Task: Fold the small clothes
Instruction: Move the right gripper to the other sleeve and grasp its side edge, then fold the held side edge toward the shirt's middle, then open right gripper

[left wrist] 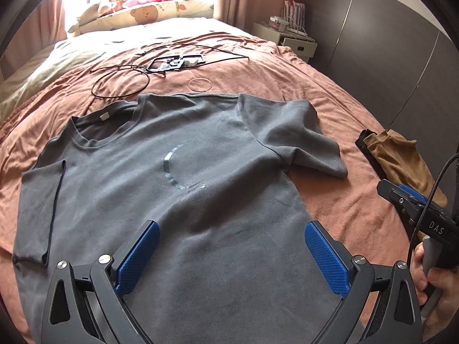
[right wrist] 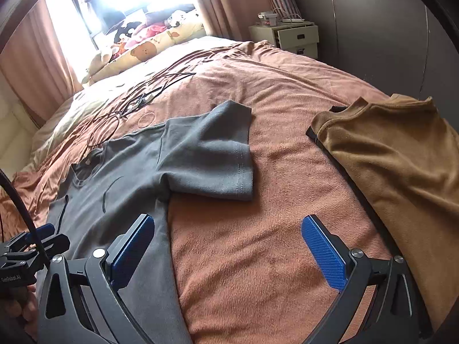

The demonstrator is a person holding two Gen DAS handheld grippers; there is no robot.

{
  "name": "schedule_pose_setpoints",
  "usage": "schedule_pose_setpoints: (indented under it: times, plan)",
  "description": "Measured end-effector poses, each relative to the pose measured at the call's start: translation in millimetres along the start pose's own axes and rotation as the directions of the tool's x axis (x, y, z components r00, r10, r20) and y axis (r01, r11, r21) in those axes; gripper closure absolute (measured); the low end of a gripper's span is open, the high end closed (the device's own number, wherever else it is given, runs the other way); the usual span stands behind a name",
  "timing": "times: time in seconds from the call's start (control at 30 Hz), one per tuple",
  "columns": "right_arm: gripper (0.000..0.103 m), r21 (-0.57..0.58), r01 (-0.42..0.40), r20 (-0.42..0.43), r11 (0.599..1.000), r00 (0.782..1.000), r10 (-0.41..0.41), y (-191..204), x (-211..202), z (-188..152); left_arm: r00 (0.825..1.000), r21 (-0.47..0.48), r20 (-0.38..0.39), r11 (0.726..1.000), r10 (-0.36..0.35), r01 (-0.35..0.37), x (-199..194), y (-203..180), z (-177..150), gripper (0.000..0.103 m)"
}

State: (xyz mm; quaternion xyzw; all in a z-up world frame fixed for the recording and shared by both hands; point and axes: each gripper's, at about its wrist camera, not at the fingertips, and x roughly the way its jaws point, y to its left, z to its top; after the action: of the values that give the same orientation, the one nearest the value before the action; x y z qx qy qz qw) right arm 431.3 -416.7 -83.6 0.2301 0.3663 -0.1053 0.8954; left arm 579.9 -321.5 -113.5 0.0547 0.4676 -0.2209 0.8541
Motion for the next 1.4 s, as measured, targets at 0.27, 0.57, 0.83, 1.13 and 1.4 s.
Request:
schedule_pose_setpoints:
  times: [0.27,0.57,0.83,1.13,1.4]
  plan:
    - [0.018,0.124,-0.124,-0.004,0.985,0.992,0.126,-25.3,53.4,-3.6,0.999,0.011,-0.036,1.0,-0.017,0.018,46.7,-1.4,21.5,0.043]
    - [0.024,0.285,-0.223,-0.063,0.932,0.966,0.25,-55.8,100.4,13.9,0.993,-0.034,-0.055,0.994,-0.109,0.107,95.3,3.4,37.4,0.073]
    - [0.069,0.373,-0.272,-0.062,0.887,0.947,0.316,-81.8,116.9,25.5,0.99,-0.051,-0.078,0.992,-0.115,0.111,125.8,2.0,43.6,0.074]
    - [0.073,0.444,-0.216,-0.042,0.869,0.964,0.261,-103.9,86.6,22.2,0.991,-0.056,-0.101,0.995,-0.092,0.087,139.2,-2.7,43.8,0.075]
    - [0.019,0.564,-0.328,-0.042,0.757,0.905,0.424,-105.3,87.1,2.1,0.99,-0.084,-0.11,0.993,-0.087,0.078,143.0,-1.9,47.3,0.075]
